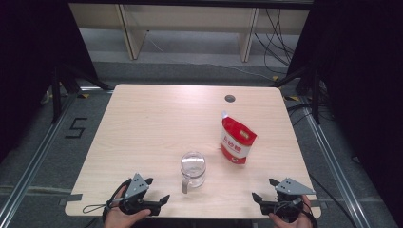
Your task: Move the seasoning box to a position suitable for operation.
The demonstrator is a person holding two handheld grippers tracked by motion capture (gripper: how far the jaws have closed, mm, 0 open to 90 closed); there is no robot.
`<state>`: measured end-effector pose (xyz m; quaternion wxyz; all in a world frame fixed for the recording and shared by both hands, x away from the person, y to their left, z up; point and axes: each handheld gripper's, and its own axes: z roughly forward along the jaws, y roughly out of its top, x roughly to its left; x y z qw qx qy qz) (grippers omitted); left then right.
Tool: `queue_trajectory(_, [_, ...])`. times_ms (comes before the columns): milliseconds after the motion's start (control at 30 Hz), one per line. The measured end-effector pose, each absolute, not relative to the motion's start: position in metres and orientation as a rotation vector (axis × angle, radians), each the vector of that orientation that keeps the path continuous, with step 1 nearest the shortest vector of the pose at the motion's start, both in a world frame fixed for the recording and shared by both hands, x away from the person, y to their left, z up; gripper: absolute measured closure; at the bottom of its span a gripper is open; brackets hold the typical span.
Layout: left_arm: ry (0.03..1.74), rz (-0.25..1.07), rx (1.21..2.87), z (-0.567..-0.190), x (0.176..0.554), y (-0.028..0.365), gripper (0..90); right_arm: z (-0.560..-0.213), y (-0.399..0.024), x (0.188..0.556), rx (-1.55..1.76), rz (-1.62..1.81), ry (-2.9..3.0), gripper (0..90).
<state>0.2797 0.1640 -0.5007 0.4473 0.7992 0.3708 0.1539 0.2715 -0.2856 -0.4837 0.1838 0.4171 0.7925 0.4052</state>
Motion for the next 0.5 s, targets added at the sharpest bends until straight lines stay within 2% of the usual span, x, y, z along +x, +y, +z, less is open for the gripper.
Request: queue_trajectory(500, [0.917,0.356,1.972,-0.500,0.280,0.153,17.1,-0.484,-0.285,0.271,1.223,1.134,2.208,19.0])
